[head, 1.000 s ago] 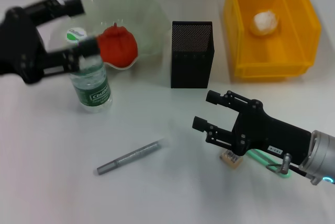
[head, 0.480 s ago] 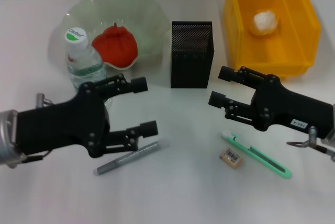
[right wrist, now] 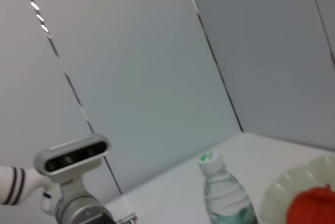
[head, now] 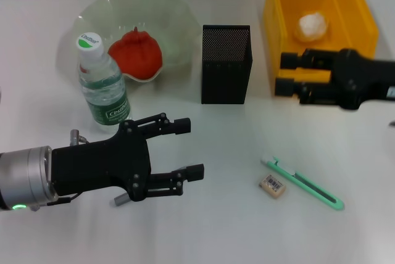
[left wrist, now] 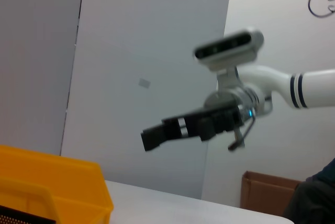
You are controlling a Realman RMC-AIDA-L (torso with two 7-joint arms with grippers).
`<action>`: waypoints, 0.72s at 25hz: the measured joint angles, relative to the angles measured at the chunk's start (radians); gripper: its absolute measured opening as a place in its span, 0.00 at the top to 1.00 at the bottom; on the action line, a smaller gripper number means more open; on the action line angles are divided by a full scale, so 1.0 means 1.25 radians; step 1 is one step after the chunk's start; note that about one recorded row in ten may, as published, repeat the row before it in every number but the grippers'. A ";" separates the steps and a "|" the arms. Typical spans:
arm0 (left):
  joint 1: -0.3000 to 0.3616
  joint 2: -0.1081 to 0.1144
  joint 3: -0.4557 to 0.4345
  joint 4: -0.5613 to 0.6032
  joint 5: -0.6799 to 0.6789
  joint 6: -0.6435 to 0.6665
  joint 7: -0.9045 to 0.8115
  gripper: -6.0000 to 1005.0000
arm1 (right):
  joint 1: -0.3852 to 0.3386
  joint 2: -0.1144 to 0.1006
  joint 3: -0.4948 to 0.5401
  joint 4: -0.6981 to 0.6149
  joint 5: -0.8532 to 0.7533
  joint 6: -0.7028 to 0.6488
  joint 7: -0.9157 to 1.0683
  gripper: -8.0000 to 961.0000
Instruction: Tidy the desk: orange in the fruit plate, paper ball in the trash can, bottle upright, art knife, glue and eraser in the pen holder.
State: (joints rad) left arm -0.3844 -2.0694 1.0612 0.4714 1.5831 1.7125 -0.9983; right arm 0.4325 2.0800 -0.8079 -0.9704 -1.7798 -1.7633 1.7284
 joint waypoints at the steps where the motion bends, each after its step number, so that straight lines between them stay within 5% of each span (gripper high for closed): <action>1: 0.000 0.000 0.000 0.000 0.000 0.000 0.000 0.21 | 0.000 0.000 0.000 0.000 0.000 0.000 0.000 0.25; 7: -0.001 0.000 -0.003 -0.002 -0.002 -0.015 0.000 0.21 | 0.070 -0.008 -0.009 -0.283 -0.234 -0.020 0.364 0.25; 18: -0.001 0.000 0.000 -0.003 -0.002 -0.031 0.000 0.21 | 0.225 -0.011 -0.105 -0.373 -0.520 -0.104 0.573 0.25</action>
State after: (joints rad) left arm -0.3850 -2.0693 1.0615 0.4673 1.5809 1.6741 -0.9985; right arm 0.7138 2.0669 -0.9397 -1.4371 -2.4298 -1.8933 2.4446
